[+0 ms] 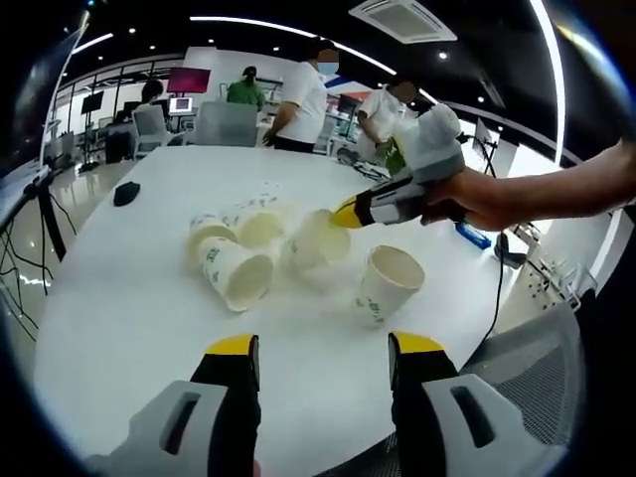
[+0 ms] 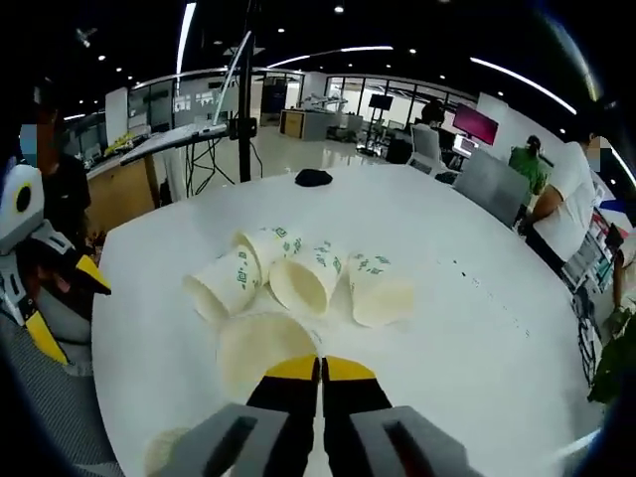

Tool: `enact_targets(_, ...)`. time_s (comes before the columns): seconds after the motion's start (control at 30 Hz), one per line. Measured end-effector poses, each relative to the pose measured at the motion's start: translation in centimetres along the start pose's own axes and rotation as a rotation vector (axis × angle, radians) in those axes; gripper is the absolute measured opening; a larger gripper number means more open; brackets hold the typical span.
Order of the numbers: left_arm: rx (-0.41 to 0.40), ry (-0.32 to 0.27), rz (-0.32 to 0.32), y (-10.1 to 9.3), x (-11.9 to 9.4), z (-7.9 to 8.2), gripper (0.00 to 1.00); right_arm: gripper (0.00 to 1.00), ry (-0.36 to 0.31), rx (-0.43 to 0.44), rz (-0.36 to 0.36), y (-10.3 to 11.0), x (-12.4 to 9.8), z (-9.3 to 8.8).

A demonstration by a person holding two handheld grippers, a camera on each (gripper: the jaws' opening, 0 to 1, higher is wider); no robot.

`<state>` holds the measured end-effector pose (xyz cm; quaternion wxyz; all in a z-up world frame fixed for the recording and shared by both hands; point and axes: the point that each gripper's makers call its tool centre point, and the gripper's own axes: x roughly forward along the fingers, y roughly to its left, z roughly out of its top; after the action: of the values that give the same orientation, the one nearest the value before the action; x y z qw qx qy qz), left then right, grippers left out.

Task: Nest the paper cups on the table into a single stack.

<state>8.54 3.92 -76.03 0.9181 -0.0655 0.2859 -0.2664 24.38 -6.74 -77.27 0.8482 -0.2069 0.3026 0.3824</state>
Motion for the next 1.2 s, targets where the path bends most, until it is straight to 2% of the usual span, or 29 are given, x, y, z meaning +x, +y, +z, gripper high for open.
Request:
enact_targets(0.03, 0.002, 0.0, -0.001, -0.1, 0.0, 0.1, 0.51, 0.0, -0.006, 0.006, -0.004, -0.1, -0.3, 0.2)
enact_targets(0.1, 0.004, -0.002, -0.001, -0.2, 0.0, 0.1, 0.51, 0.0, -0.038, 0.069, -0.019, -0.4, -0.8, 0.8)
enact_targets(0.33, 0.01, -0.005, -0.009, -0.3, 0.0, 0.1, 0.51, 0.0, -0.086, 0.08, -0.061, -1.3, -3.9, 2.4)
enact_targets(0.7, 0.03, -0.003, -0.025, -0.6, 0.1, 0.0, 0.51, 0.0, -0.109, 0.083, -0.117, -2.7, -7.1, 2.0)
enact_targets(0.97, 0.035, -0.001, -0.037, -1.0, 0.1, 0.0, 0.51, 0.0, -0.134, 0.088, -0.132, -1.6, -10.4, 2.3)
enact_targets(1.2, 0.038, 0.0, -0.04, -1.1, 0.0, 0.1, 0.51, 0.0, -0.126, 0.074, -0.127, -0.1, -12.0, 1.9)
